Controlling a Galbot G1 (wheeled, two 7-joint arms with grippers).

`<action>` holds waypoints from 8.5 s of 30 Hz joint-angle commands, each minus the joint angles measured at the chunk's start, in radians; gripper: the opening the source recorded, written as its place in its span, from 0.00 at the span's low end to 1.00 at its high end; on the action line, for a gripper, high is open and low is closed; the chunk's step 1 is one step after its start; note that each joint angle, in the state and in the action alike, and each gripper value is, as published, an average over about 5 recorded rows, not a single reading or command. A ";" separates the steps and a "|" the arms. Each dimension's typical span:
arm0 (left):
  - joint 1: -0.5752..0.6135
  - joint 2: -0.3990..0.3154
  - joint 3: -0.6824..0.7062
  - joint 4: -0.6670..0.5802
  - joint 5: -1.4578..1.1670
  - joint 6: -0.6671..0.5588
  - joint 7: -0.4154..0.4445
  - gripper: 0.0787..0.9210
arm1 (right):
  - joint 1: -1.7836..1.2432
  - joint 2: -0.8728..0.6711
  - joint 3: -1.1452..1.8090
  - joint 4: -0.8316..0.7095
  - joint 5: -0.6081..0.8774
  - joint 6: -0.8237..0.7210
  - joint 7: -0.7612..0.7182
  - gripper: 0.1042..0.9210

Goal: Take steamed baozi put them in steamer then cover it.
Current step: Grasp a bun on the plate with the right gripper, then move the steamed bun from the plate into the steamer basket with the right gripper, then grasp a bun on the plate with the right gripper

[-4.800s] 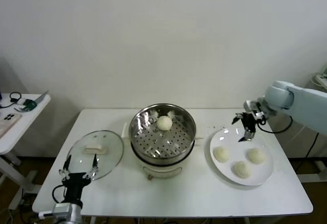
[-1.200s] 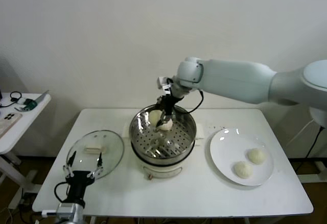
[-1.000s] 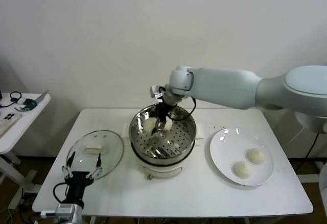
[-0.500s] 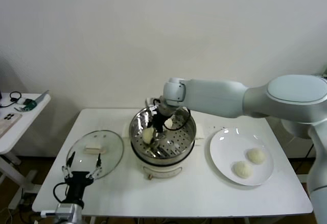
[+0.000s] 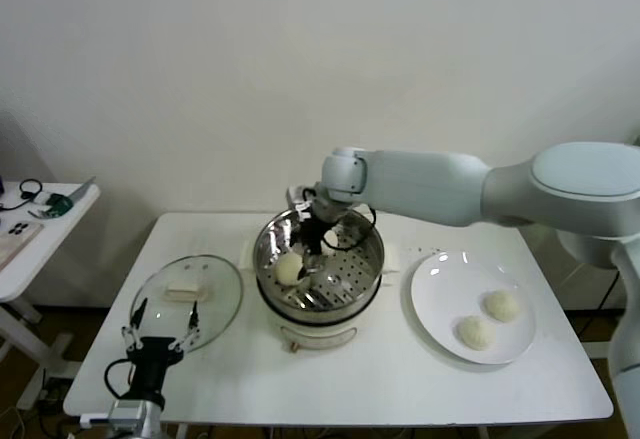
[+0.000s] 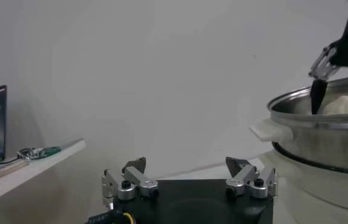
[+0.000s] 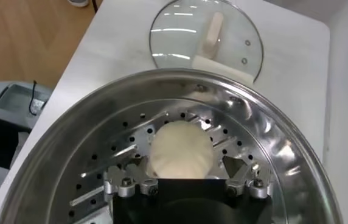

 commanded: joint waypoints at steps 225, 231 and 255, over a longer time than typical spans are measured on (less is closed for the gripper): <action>0.018 -0.025 0.019 0.030 0.025 0.015 -0.032 0.88 | -0.527 -0.740 0.427 -0.096 -0.761 0.218 -0.154 0.88; 0.018 -0.027 0.019 0.033 0.030 0.017 -0.033 0.88 | -0.567 -0.692 0.480 -0.161 -0.806 0.244 -0.147 0.88; 0.010 -0.027 0.018 0.042 0.032 0.021 -0.034 0.88 | -0.581 -0.614 0.517 -0.237 -0.804 0.261 -0.182 0.80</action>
